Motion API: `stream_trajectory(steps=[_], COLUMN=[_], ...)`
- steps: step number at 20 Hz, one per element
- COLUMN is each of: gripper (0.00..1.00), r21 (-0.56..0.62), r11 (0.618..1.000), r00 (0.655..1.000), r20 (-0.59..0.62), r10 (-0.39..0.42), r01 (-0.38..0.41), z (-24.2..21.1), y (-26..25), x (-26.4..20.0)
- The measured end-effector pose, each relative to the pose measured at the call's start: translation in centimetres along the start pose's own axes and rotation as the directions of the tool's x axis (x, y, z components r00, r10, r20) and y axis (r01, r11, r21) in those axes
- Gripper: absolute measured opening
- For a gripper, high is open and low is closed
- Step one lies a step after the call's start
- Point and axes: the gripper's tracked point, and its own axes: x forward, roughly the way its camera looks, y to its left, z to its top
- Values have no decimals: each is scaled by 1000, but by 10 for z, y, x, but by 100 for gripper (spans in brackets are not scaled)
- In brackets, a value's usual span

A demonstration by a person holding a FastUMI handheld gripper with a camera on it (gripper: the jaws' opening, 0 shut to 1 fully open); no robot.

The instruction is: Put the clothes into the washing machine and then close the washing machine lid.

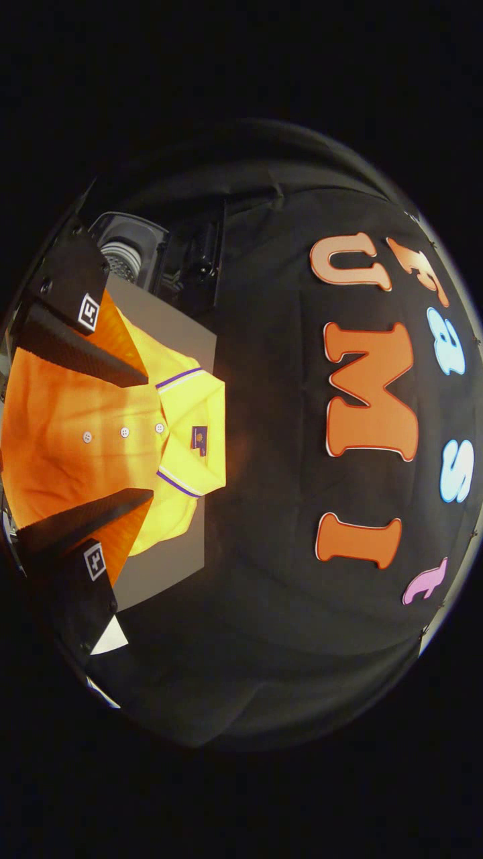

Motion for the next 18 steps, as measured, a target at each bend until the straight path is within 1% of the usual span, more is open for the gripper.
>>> stream_trajectory(steps=[2, 3, 4, 5, 6, 8, 9, 11, 14, 15, 16, 18], gripper=[98, 98, 99, 98, 98, 98, 98, 95, 69, 67, 54, 37], r21=[9, 13, -17, -23, -18, 16, 17, -9, -73, -82, -78, -82], r11=[1000, 1000, 1000, 1000, 999, 999, 999, 999, 993, 991, 991, 991], r00=[999, 997, 994, 1000, 998, 997, 995, 994, 990, 988, 986, 983], r20=[-41, -74, -109, -24, -59, -62, -82, -97, -112, -117, -134, -161], r10=[-22, -11, 10, 20, 28, 41, 50, 50, 86, 95, 95, 91], r01=[22, 12, -12, -21, -29, -40, -49, -51, -94, -105, -106, -105], z=[-13, -25, -41, -26, -35, -33, -34, -35, -35, -35, -38, -39], y=[-6, -3, 0, -2, -3, -5, -6, -7, -5, -5, -5, -3], x=[20, 28, 33, 46, 41, 37, 31, 36, 35, 33, 33, 31])
